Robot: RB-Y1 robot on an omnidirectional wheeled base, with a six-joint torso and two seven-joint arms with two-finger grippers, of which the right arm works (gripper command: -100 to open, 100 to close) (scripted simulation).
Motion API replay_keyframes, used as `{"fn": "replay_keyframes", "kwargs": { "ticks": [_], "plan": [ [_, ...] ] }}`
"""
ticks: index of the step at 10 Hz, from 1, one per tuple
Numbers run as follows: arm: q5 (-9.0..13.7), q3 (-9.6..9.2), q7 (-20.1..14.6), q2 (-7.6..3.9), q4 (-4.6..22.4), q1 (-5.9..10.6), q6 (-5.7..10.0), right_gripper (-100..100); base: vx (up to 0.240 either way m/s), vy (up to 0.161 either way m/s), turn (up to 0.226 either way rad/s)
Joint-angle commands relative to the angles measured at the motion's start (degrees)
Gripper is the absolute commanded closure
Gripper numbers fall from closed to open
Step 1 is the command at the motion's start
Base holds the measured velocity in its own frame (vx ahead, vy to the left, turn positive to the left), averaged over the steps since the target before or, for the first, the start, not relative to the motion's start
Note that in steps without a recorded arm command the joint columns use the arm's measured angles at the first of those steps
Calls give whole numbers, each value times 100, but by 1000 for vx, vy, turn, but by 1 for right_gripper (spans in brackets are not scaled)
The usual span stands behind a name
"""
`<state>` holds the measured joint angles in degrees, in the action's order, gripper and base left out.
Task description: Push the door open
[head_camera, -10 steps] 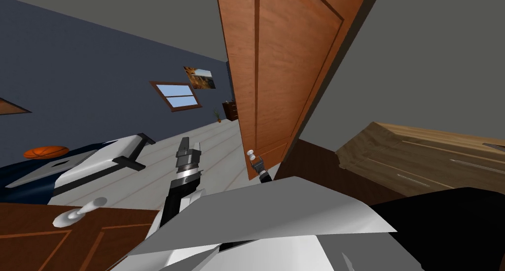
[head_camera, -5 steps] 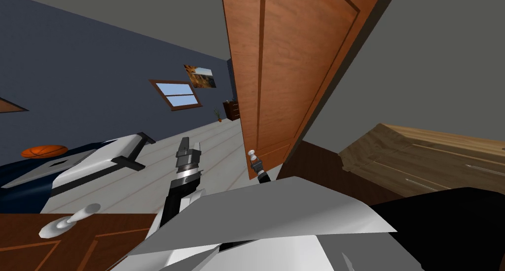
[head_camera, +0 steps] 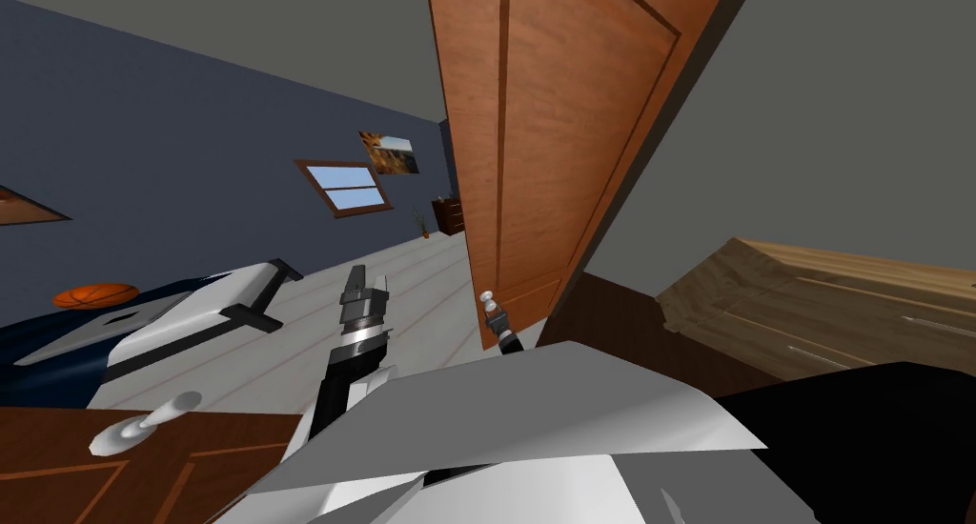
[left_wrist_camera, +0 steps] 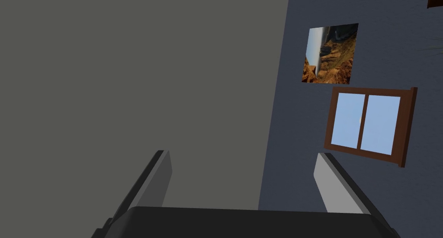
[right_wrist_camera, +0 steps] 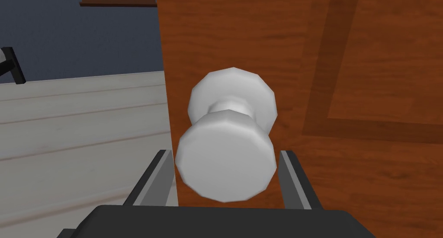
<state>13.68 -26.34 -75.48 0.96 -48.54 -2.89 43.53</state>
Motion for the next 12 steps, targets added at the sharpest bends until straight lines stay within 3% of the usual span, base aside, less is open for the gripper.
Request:
{"fn": "replay_keyframes", "kwargs": {
  "ticks": [1, 5, 12],
  "plan": [
    [39, 79, 20, -59, -57, 4, -4, 100, 177, 68, -25],
    [177, 315, 64, -204, -49, 30, 19, 100, 193, 102, -44],
    [315, 551, 108, -291, -41, 55, 41, 100, 98, 70, -38]
  ]
}}
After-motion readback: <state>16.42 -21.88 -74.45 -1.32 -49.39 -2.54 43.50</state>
